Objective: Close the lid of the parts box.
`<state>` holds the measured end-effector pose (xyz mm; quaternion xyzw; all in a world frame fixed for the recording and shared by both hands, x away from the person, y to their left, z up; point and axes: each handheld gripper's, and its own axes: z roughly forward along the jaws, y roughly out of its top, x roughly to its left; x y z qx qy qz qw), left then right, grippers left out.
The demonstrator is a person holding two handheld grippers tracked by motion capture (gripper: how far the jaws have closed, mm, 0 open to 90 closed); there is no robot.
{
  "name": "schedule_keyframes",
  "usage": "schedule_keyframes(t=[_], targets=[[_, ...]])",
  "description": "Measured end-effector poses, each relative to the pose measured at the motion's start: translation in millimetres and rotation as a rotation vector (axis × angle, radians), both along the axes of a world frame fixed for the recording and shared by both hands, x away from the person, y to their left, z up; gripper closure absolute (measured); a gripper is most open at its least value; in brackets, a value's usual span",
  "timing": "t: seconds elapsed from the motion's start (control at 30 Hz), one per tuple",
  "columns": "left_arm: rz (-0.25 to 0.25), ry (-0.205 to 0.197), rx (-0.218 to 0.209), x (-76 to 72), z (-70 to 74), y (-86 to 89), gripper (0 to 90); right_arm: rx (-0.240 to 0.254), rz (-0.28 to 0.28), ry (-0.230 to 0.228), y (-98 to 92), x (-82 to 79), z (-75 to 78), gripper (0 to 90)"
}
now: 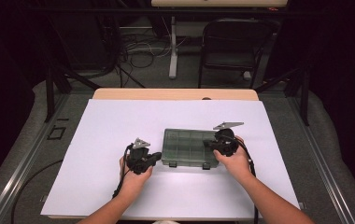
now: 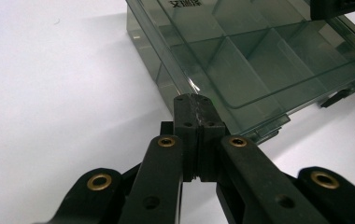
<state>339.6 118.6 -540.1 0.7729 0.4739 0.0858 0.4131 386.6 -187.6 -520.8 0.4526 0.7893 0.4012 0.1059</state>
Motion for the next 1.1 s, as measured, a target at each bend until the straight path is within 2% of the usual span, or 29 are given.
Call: schedule_keyframes(t=[0.3, 0.37, 0.43, 0.47, 0.57, 0.7, 0.77, 0.8, 0.9, 1.03, 1.07, 1.1], targets=[[-0.006, 0.008, -0.018, -4.0, -0.9, -2.2, 89.2, 0.000, -0.007, 0.002, -2.2, 0.2, 0.3, 90.0], [-0.014, 0.012, -0.020, -5.3, -0.9, -2.3, 88.6, 0.000, -0.009, -0.011, -2.6, 0.3, -0.2, 90.0], [-0.021, 0.011, -0.013, -5.8, -0.6, -1.4, 86.5, -0.002, -0.011, -0.006, -3.5, 0.0, 0.1, 90.0], [-0.018, 0.014, -0.023, -5.9, -0.2, -0.9, 85.2, -0.010, -0.009, 0.004, -4.3, -0.4, 1.2, 90.0], [-0.006, 0.013, -0.038, -4.4, 2.3, 4.6, 82.1, 0.001, -0.014, -0.010, -4.9, -2.3, 1.9, 88.4], [0.019, 0.012, -0.049, -2.8, 5.3, 15.1, 78.3, 0.025, -0.029, -0.030, -11.1, -7.7, 5.5, 84.0], [0.033, 0.009, -0.053, -3.0, 6.9, 21.2, 73.8, 0.024, -0.041, -0.049, -15.8, -10.1, 7.5, 81.1], [0.045, 0.003, -0.054, -3.5, 7.9, 24.7, 71.4, 0.021, -0.045, -0.044, -18.9, -12.0, 9.4, 79.1], [0.075, -0.005, -0.065, -5.1, 11.2, 36.4, 65.1, 0.030, -0.069, -0.089, -25.5, -16.7, 10.6, 69.5], [0.108, -0.023, -0.073, -6.7, 15.7, 52.5, 57.9, 0.031, -0.102, -0.125, -34.1, -25.8, 14.1, 60.5], [0.108, -0.025, -0.066, -7.1, 16.7, 56.5, 57.0, 0.020, -0.106, -0.144, -36.3, -28.3, 15.0, 59.3], [0.109, -0.045, -0.052, -7.7, 17.0, 60.4, 55.7, 0.015, -0.114, -0.157, -38.3, -31.4, 16.0, 58.0]])
